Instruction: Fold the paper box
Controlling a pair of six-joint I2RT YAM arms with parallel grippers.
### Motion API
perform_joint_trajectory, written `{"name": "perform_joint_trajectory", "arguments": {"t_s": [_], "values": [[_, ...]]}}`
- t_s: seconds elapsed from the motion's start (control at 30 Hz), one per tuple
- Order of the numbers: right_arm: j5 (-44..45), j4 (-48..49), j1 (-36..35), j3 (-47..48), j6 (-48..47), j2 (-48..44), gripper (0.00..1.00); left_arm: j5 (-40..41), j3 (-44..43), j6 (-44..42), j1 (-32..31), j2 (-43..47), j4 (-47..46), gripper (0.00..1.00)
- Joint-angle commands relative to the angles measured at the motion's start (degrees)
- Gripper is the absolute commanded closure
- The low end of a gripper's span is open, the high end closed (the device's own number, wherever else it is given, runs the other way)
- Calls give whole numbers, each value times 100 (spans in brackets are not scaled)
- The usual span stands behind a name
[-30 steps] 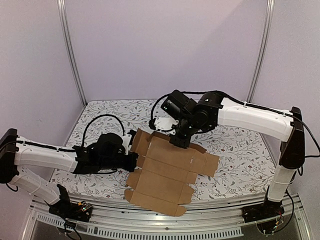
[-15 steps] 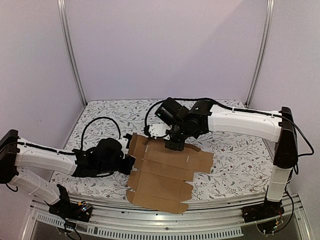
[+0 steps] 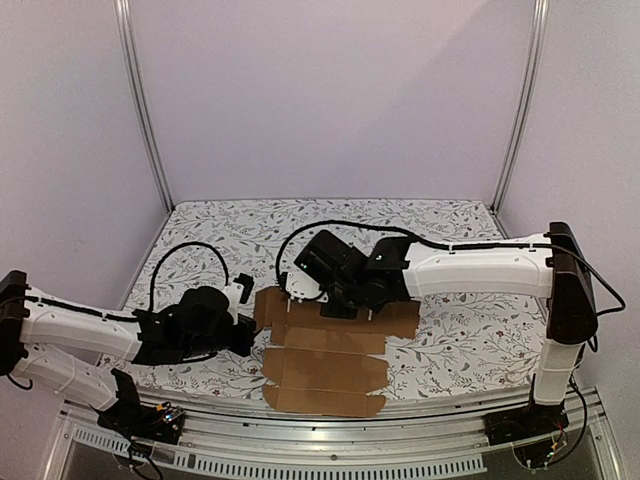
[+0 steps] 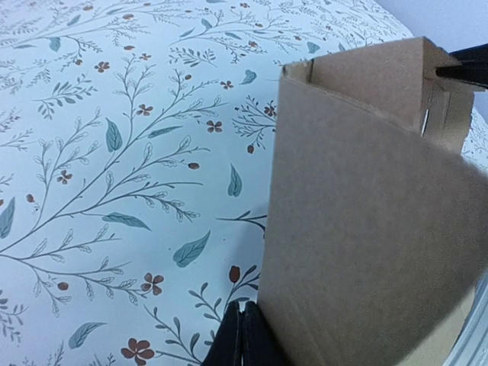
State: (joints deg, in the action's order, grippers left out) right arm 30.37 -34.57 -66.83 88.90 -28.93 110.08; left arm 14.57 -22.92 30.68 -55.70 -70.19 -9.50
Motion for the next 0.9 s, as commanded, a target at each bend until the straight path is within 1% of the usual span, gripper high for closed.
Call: {"name": "perform_joint_trajectory", "arguments": {"t_s": [0.0,0.07,0.17,0.4,0.57,0.63,0.73,0.87], "values": [[622,465,-189,19,-15,153,100,-123,260,220,24,26,-573,100],[696,509,-235,-26,24,208,100,-151,274,248,24,2,-583,100],[865,722,-346,-220,16,203,100,-67,241,235,24,97,-357,100],[1406,1144,-601,-591,-232,184,100,217,140,41,24,738,554,100],[1680,1451,-848,-911,-346,150,100,508,161,-236,32,1264,1284,97],[1706,1632,-922,-1092,-355,104,100,487,273,-342,41,1510,1291,96],[1673,1959,-1006,-1408,-465,-33,100,209,553,-584,78,1889,1058,94],[1579,2166,-1049,-1703,-514,-283,100,-178,817,-733,210,2265,644,94]]}}
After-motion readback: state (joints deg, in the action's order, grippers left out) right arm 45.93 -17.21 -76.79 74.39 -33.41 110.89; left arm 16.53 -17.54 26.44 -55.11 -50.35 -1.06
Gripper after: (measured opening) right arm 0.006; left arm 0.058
